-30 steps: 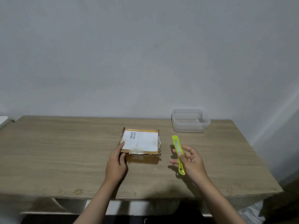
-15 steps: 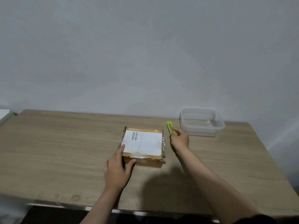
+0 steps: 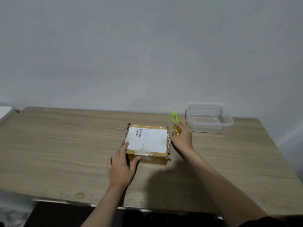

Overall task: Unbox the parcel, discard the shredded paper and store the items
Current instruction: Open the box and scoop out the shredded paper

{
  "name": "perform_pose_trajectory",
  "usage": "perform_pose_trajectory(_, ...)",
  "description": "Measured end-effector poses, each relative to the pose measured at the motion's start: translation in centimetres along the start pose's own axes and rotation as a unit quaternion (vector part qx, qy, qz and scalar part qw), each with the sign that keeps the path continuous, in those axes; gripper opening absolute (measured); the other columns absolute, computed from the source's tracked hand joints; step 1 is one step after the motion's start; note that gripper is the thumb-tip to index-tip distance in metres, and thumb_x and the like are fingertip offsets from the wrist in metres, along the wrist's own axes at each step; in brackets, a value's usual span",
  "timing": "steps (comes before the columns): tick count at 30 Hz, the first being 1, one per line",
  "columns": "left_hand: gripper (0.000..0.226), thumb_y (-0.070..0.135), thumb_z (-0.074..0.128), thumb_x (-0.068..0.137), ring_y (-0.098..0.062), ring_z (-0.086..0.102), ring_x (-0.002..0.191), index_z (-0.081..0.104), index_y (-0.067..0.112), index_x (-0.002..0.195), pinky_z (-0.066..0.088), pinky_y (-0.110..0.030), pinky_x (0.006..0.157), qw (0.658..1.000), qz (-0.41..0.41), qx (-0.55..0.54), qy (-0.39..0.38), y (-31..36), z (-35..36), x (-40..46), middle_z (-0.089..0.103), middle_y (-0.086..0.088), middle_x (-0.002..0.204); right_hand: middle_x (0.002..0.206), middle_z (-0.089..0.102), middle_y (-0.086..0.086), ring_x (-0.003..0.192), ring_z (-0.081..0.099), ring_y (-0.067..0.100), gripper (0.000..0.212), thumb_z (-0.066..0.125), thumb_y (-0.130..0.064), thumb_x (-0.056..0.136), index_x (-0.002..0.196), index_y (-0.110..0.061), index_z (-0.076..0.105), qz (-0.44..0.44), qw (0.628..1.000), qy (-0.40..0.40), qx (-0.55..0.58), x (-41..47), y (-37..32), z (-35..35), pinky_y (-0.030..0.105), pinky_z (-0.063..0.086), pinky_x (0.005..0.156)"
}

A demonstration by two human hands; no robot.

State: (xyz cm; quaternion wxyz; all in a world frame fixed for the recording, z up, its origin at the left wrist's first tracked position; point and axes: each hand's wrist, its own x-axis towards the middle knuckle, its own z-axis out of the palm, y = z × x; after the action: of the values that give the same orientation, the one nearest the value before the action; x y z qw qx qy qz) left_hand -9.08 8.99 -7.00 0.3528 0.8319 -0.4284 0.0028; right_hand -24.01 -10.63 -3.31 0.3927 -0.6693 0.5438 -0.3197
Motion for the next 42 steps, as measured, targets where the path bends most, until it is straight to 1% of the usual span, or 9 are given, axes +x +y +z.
perform_pose_trajectory(4,0.08,0.071,0.042,0.077,-0.024,0.055,0.103,0.025,0.03,0.143,0.034,-0.048,0.1,0.999,-0.005,-0.03,-0.011,0.4,-0.4,-0.1,0.063,-0.001,0.11,0.103,0.067,0.007,0.094,0.062,0.017,0.021,0.056,-0.011,0.09,0.109,-0.012,0.064,0.023,0.989,0.008,0.144,-4.9,-0.4,-0.7,0.027,0.05,0.087)
perform_pose_trajectory(8,0.096,0.07,0.055,0.071,-0.029,0.057,0.098,0.017,0.021,0.144,0.04,-0.051,0.097,0.995,-0.06,-0.079,-0.026,0.3,-0.9,0.1,0.065,-0.008,0.099,0.097,0.068,0.014,0.083,0.064,0.013,0.022,0.059,-0.01,0.088,0.106,-0.001,0.067,0.025,0.989,-0.01,0.148,-9.3,-0.3,-0.2,0.007,0.047,0.073)
perform_pose_trajectory(15,0.067,0.064,0.061,0.07,-0.019,0.061,0.094,0.041,0.032,0.125,0.051,-0.045,0.082,0.991,-0.029,-0.13,-0.033,0.8,-3.0,-2.7,0.064,0.006,0.106,0.106,0.067,0.004,0.098,0.065,0.015,0.048,0.063,-0.049,0.069,0.103,-0.016,0.069,0.021,0.99,-0.034,0.135,-13.4,0.5,-0.5,0.043,0.052,0.094)
perform_pose_trajectory(21,0.075,0.065,0.051,0.074,-0.019,0.053,0.118,0.041,0.021,0.133,0.045,-0.047,0.097,0.989,-0.023,-0.148,0.002,0.5,-4.8,-6.2,0.056,0.0,0.129,0.117,0.053,-0.009,0.106,0.058,0.006,0.044,0.067,-0.04,0.08,0.122,-0.038,0.056,-0.051,0.99,-0.051,0.124,-17.3,-0.2,-2.6,0.028,0.047,0.099)
perform_pose_trajectory(24,0.076,0.068,0.048,0.073,-0.017,0.052,0.121,0.036,0.027,0.136,0.043,-0.048,0.099,0.988,-0.04,-0.152,0.006,0.5,-5.8,-6.6,0.054,0.004,0.134,0.111,0.046,-0.014,0.078,0.058,0.0,0.058,0.067,-0.027,0.083,0.127,-0.053,0.039,-0.12,0.987,-0.064,0.087,-18.4,-0.8,-3.2,0.011,0.047,0.081)
perform_pose_trajectory(28,0.075,0.071,0.05,0.071,-0.015,0.054,0.117,0.032,0.037,0.136,0.041,-0.052,0.098,0.986,-0.053,-0.154,-0.02,0.1,-6.5,-7.2,0.055,0.008,0.133,0.11,0.046,-0.012,0.054,0.05,0.01,0.08,0.066,-0.033,0.082,0.136,-0.06,0.013,-0.158,0.984,-0.076,0.01,-18.4,-1.0,-3.3,0.025,0.051,0.068)
perform_pose_trajectory(32,0.077,0.077,0.045,0.068,-0.018,0.054,0.111,0.037,0.038,0.134,0.033,-0.046,0.102,0.995,-0.063,-0.079,-0.02,0.2,-6.7,-8.0,0.059,0.011,0.122,0.124,0.043,-0.009,0.065,0.056,0.009,0.089,0.066,-0.04,0.08,0.139,-0.058,0.002,-0.178,0.98,-0.084,-0.033,-17.4,-1.7,-3.7,0.032,0.051,0.074)
perform_pose_trajectory(36,0.082,0.073,0.055,0.064,-0.018,0.054,0.114,0.038,0.033,0.134,0.039,-0.047,0.1,0.99,-0.07,-0.112,-0.04,0.1,-6.9,-7.4,0.059,0.007,0.122,0.145,0.038,-0.002,0.13,0.041,0.011,0.091,0.068,-0.036,0.081,0.141,-0.052,0.001,-0.204,0.975,-0.081,-0.041,-15.9,-2.5,-3.9,0.034,0.039,0.105)
perform_pose_trajectory(42,0.064,0.026,0.074,0.078,-0.015,0.054,0.113,0.045,0.014,0.133,0.045,-0.024,0.093,0.952,-0.092,-0.292,-0.02,3.2,-8.4,-2.9,0.056,-0.001,0.124,0.144,0.029,-0.02,0.133,0.033,0.002,0.086,0.069,-0.03,0.081,0.145,-0.039,0.012,-0.212,0.974,-0.076,-0.022,-15.6,-2.9,-3.9,0.031,0.036,0.109)
